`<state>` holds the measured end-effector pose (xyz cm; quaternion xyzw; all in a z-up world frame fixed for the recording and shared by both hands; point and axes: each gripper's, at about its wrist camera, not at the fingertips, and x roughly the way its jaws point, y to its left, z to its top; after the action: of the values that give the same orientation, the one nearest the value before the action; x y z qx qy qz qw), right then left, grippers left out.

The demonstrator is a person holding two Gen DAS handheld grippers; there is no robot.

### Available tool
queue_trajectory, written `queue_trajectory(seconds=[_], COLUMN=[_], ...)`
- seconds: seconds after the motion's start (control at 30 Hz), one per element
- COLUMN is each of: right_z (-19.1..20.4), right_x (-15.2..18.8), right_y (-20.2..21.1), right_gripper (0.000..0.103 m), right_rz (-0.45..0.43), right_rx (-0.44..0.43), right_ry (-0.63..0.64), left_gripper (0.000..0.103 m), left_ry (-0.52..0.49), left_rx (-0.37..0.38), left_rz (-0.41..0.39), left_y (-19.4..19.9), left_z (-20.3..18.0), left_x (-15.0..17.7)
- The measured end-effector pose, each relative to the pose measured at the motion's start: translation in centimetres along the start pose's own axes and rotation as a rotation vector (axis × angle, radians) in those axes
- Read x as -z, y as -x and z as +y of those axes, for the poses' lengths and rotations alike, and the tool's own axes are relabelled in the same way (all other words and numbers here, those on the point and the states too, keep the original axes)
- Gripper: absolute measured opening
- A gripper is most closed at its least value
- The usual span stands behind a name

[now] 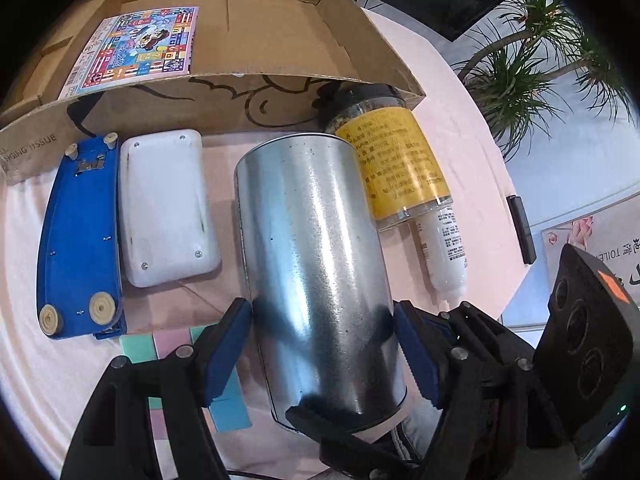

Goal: Organize rigid objects
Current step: 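Carry the can into the box beside the game box, release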

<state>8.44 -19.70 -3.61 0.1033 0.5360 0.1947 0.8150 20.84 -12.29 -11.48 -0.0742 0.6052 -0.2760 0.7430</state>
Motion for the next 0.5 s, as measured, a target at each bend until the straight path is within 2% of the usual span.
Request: queue_trajectory(seconds=[0.27, 0.5], right_z=[-0.9, -1.0], right_x=[-0.2, 0.2], right_y=[-0.8, 0.1], right_gripper=[0.093, 0.090], right_rz=[0.006, -0.001], right_rx=[-0.043, -0.077], right_ry=[-0.019, -0.045], left_gripper=[0.073, 0.073], left_ry=[-0.010, -0.009], left_rx=[0.001, 0.012], left_rz=[0.030, -0.020], left_y=[-0.2, 0.8], left_z=[0.0, -0.5], left_x=[-0.5, 0.5])
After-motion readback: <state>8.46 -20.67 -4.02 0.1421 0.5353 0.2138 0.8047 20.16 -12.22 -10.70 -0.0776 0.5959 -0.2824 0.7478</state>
